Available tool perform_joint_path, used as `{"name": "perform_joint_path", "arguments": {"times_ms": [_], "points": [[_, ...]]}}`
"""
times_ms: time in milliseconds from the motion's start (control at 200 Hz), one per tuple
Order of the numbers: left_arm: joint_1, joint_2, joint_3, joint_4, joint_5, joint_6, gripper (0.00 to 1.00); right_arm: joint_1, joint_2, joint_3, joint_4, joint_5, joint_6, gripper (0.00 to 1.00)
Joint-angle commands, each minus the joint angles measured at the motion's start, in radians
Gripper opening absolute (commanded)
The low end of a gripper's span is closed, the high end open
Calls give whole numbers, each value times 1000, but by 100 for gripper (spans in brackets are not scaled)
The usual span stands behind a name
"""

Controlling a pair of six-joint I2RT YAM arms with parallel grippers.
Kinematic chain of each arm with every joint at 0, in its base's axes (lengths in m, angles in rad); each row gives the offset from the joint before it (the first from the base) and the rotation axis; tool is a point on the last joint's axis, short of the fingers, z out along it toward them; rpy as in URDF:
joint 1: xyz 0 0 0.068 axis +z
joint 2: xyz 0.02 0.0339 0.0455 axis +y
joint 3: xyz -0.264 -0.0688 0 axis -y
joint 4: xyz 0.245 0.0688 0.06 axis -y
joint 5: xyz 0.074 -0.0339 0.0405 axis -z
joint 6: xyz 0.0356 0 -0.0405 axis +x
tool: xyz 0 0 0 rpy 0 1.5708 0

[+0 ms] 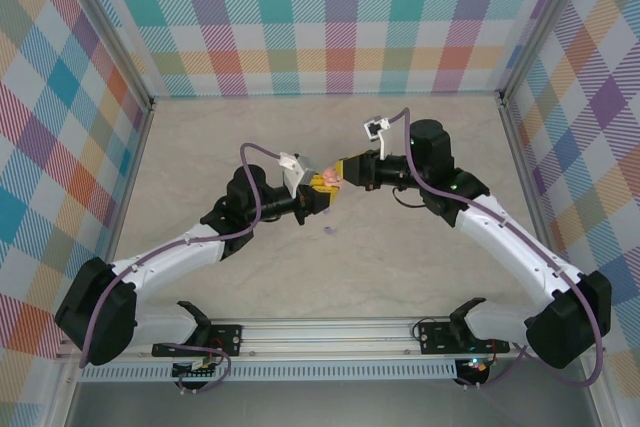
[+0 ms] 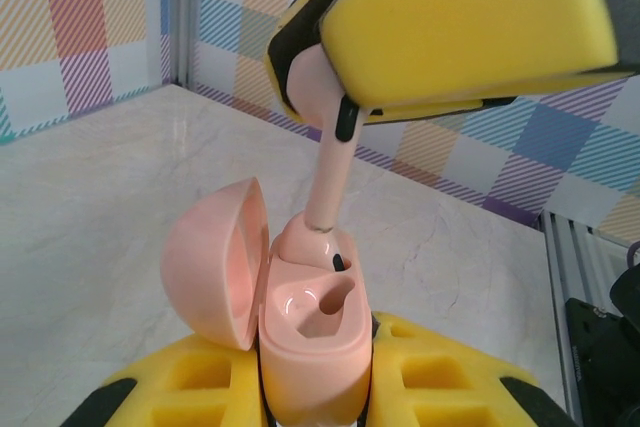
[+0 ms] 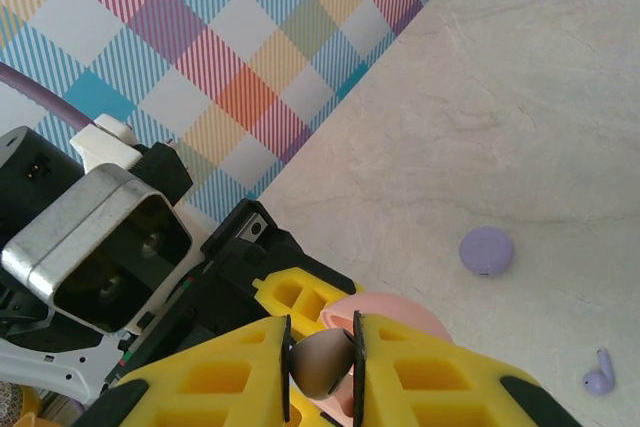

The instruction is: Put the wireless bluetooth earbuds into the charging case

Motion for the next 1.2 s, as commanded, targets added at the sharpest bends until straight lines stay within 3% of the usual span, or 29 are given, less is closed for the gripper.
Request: {"name": "perform_joint_path", "arguments": {"times_ms": [0, 425, 1195], "points": [[-22, -36, 10, -6, -25, 62, 13, 9, -14, 37, -17, -17, -29, 24], [-26, -50, -7, 10, -71, 247, 11, 11, -39, 45, -52, -18, -46, 24], [-26, -35, 16, 13, -26, 227, 11, 13, -13, 39, -30, -42, -37, 24]]}}
